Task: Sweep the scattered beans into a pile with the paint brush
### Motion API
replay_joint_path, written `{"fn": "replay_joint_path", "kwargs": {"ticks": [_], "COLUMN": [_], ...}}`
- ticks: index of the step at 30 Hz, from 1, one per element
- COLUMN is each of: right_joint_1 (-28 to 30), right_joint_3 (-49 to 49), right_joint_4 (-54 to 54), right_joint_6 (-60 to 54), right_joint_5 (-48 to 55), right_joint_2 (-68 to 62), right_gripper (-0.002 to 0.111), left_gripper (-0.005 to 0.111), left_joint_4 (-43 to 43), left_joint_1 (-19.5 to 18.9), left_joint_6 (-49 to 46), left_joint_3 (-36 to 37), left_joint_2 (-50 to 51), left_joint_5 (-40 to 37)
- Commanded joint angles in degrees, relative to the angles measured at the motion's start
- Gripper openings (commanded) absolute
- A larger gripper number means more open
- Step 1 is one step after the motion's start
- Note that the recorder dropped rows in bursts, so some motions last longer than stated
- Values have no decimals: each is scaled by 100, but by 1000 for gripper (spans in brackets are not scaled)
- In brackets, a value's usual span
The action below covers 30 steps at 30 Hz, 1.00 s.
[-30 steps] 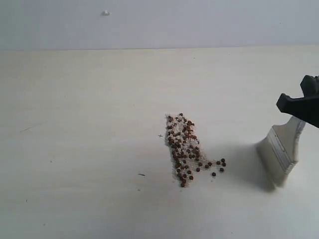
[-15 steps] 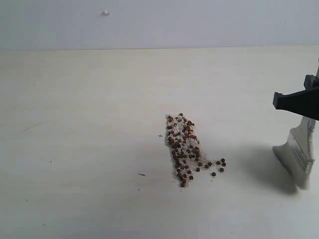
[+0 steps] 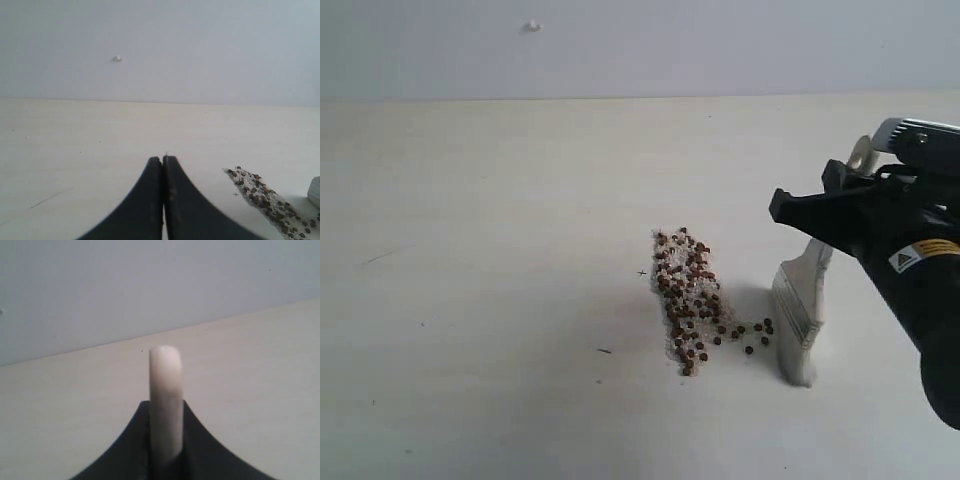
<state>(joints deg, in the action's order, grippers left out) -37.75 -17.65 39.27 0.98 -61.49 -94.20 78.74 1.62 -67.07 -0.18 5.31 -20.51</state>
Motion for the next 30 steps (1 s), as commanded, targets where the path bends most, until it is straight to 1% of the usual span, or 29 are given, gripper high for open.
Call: {"fn": "replay_joint_path", "kwargs": {"ticks": [1,5,9,15,22,30], "right_joint_1": [-27,-27,-27,-27,-27,-27], "right_joint_3": [-235,-541,-734,-907,-907,-907], "right_joint_4": [-477,-560,-744,-804,-374,-374], "right_joint_6": [463,584,962,1006,237,-194], "right_joint_5": [338,583,593,696,658,620], "right_joint_2": [-345,-564,-730,-805,-613,-76], "right_gripper": [0,0,0,0,0,0], "left_gripper": [0,0,0,0,0,0], "left_joint_4": [-1,-1,-1,-1,-1,-1], "left_joint_1": [34,34,34,34,34,34], "left_joint_6": [-26,-26,-26,-26,-26,-26], "left_joint_3": [18,18,18,18,18,18], "left_joint_2": [6,6,6,6,6,6], "left_joint_5": [-17,-17,-17,-17,-17,-17]}}
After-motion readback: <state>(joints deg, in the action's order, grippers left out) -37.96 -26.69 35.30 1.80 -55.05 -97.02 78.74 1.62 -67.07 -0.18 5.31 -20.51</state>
